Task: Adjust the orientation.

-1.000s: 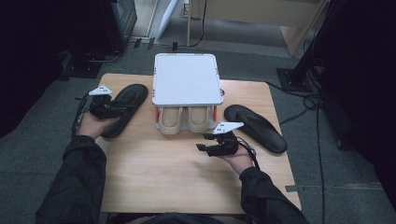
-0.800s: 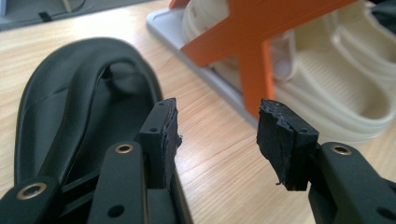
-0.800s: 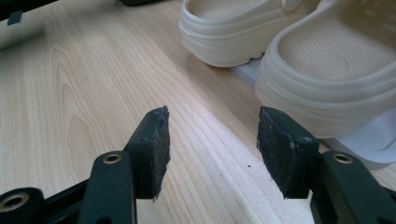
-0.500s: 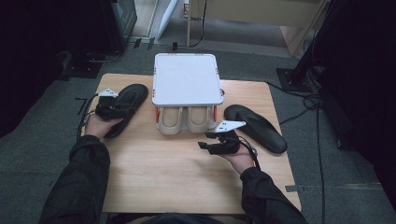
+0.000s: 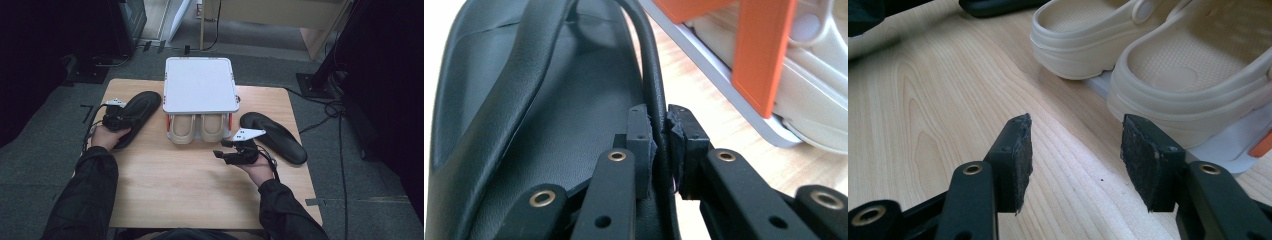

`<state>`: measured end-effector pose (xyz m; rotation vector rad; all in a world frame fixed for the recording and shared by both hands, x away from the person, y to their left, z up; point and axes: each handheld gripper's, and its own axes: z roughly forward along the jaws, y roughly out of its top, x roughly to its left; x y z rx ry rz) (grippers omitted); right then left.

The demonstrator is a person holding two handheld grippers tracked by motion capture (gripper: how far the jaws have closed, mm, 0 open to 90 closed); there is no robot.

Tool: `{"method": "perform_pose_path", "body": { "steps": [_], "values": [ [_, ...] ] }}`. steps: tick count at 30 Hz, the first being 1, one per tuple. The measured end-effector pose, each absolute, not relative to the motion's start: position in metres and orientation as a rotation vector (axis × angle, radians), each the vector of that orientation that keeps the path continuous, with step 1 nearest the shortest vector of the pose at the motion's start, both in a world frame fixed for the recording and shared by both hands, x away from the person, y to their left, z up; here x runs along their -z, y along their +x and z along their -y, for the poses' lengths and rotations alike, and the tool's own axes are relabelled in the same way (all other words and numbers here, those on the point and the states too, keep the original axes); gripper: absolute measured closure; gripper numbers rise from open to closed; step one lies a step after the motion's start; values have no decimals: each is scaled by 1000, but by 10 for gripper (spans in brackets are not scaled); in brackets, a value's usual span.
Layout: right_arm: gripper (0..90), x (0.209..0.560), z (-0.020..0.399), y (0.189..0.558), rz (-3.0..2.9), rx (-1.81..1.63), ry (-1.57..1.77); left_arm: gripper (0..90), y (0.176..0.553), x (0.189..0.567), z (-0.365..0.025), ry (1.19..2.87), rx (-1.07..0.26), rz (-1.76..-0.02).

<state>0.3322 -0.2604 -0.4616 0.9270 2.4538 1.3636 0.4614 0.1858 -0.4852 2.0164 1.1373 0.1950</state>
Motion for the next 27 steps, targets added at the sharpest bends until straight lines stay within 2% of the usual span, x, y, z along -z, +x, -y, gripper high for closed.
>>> {"method": "perform_pose_path", "body": {
  "steps": [5, 13, 19, 27],
  "values": [
    [475, 460, 261, 334, -2447, -1376, 924, 815, 449, 482, -180, 1984, -141, -1135],
    [479, 459, 258, 335, -2457, -1377, 907, 776, 436, 477, -173, 2008, -153, -1101],
    [479, 459, 255, 337, -2467, -1377, 903, 685, 436, 464, -195, 1969, -238, -1118],
    [481, 460, 254, 338, -2472, -1367, 905, 703, 448, 464, -226, 1893, -308, -1172]
  ]
}}
